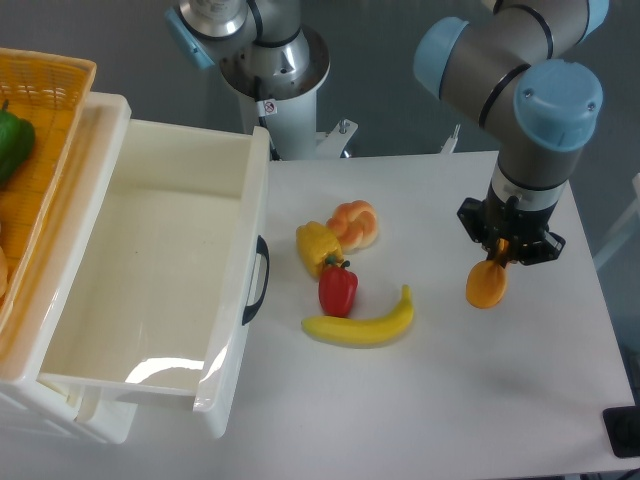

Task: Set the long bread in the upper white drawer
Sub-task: 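Lift the long orange bread held in the gripper off the table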

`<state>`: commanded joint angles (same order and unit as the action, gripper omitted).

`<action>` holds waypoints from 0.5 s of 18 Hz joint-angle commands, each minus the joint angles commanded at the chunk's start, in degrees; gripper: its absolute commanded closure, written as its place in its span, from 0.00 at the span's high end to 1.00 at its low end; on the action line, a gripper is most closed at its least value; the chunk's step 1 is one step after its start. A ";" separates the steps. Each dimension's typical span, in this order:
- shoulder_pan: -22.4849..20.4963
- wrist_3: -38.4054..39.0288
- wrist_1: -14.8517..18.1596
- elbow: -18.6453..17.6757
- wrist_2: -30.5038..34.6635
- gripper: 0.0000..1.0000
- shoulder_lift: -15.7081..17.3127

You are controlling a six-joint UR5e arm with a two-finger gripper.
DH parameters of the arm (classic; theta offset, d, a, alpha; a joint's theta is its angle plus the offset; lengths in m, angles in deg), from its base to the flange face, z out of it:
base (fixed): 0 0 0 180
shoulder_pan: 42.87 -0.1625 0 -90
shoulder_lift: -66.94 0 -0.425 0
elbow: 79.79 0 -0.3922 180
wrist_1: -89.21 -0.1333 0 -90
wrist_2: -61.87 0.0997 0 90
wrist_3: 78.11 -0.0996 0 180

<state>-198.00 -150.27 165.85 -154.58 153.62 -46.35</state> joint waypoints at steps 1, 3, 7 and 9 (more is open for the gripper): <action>0.00 0.00 0.00 0.00 -0.17 0.15 -0.09; 0.09 0.52 -0.18 0.44 0.09 0.15 -0.61; 0.09 0.70 -0.26 1.05 -0.70 0.15 -0.79; 0.26 2.71 -0.44 1.75 -1.93 0.15 -1.05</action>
<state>-197.74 -147.56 165.41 -152.83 151.70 -47.40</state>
